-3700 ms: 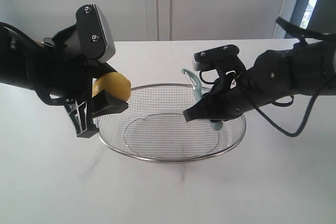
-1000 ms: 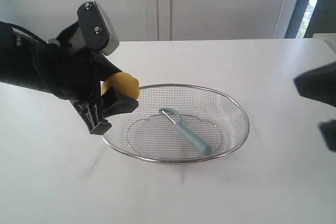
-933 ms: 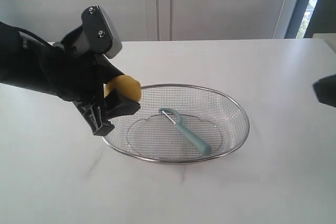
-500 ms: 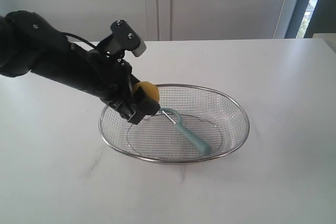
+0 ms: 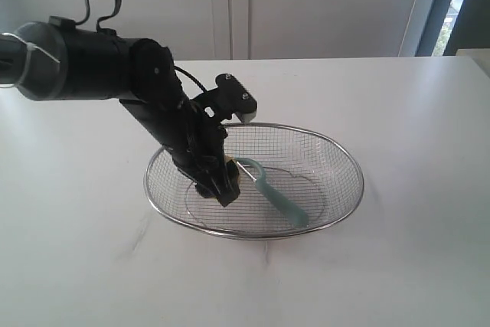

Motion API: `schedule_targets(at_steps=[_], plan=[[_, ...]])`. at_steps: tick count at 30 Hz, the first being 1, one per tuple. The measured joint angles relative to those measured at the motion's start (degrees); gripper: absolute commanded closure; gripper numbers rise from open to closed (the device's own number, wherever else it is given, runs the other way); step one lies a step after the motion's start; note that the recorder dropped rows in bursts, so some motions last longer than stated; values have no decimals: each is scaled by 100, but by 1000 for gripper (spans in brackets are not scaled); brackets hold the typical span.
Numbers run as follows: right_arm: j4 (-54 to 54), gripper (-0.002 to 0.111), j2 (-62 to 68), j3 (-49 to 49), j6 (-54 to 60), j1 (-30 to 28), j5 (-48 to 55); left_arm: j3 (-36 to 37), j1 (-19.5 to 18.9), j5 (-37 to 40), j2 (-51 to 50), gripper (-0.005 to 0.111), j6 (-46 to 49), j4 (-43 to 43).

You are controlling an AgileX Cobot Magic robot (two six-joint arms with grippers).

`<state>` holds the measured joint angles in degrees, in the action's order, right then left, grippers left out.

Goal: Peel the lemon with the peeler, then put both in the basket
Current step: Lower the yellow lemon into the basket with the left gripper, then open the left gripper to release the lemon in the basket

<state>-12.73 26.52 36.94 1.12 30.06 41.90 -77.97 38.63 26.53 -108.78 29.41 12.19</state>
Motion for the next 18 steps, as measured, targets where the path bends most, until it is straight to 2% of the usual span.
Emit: schedule_targets(at_steps=[13,14,18], plan=[[0,108,0,0,-112,0,11,0,2,-216,-238,107,-19,-105],[0,108,0,0,-112,0,11,0,2,-203,-251,105,-19,-114],[0,108,0,0,-112,0,33,0,2,-203,-369,87,-19,-167]])
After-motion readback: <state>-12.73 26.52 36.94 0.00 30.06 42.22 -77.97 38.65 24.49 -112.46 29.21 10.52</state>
